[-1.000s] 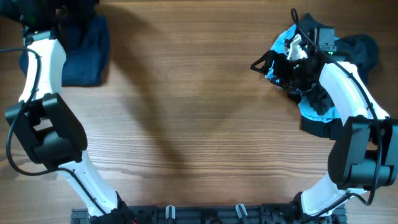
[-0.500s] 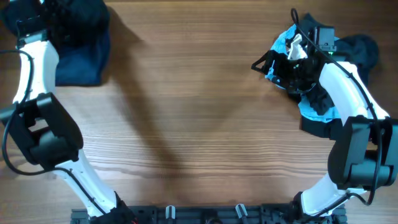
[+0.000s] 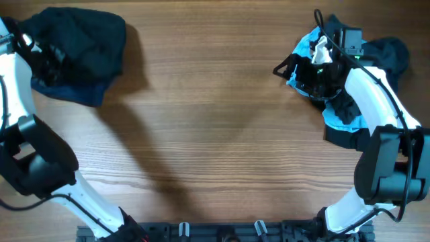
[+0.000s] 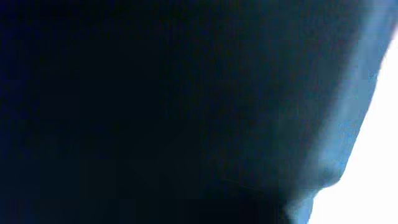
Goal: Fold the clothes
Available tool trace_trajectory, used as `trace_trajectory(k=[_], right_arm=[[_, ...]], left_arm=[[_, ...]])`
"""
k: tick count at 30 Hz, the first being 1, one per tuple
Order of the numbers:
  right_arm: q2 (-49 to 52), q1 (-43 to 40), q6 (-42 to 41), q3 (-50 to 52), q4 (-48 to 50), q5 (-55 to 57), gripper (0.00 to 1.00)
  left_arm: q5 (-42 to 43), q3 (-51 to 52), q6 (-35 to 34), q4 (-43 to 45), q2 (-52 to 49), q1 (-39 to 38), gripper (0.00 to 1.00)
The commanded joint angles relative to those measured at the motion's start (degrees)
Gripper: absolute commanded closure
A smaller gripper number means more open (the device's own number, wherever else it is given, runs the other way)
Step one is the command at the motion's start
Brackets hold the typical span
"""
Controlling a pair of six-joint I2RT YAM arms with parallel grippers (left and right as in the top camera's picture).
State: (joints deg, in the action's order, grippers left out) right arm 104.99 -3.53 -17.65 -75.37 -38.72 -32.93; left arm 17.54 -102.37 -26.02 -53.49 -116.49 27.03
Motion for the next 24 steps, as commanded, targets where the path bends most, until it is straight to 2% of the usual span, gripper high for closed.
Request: trace_trajectory(k=[1,4,7,9,12,13,16,19,24], right_arm=[[-1.33,0.24,0.96,-0.63,0.17,-0.11,0.01],[-1.33,0.46,0.94,-0.63,0.17,-0.11,0.00],[-1.33,0.46,0.92,-0.63,0.17,-0.13,0.00],[-1.33,0.46,0.39,-0.63,0.55,-0.13,0.00],[-1.33,0.50,-0.63,-0.63,1.03,-0.61,0.00],[-1.33,0.57,-0.72,-0.63,1.14,-0.76,0.00],[-1.33,0.68,-0.76,-0.63,1.18,-1.42,0.00],[-1.33,0.68,-0.79,-0.63,1.40,-1.42,0.00],[-1.33,0.68,-0.76,-0.63,1.51,-1.40,0.00]], left_arm=[[1.01,-0.13,1.84,-0.59,8.00,0.26,0.00],[-1.51,-0.13,1.81,0.31,13.68,0.26,0.01],[-1.44,-0.13,3.37,4.70,16.22,-0.37,0.19],[-1.53,-0.11,7.65,10.40,16.26,-2.03,0.49],[-4.57,-0.02,15.61,17.64,13.88,-4.55,0.85],[-7.56,-0.02,16.76,19.39,12.79,-4.98,0.93],[-18.64,-0.02,17.07,24.22,7.61,-5.40,0.96],[-19.82,-0.02,23.39,25.90,1.79,-4.39,0.96],[-24.63,-0.02,23.56,22.58,-7.65,-1.09,0.96]])
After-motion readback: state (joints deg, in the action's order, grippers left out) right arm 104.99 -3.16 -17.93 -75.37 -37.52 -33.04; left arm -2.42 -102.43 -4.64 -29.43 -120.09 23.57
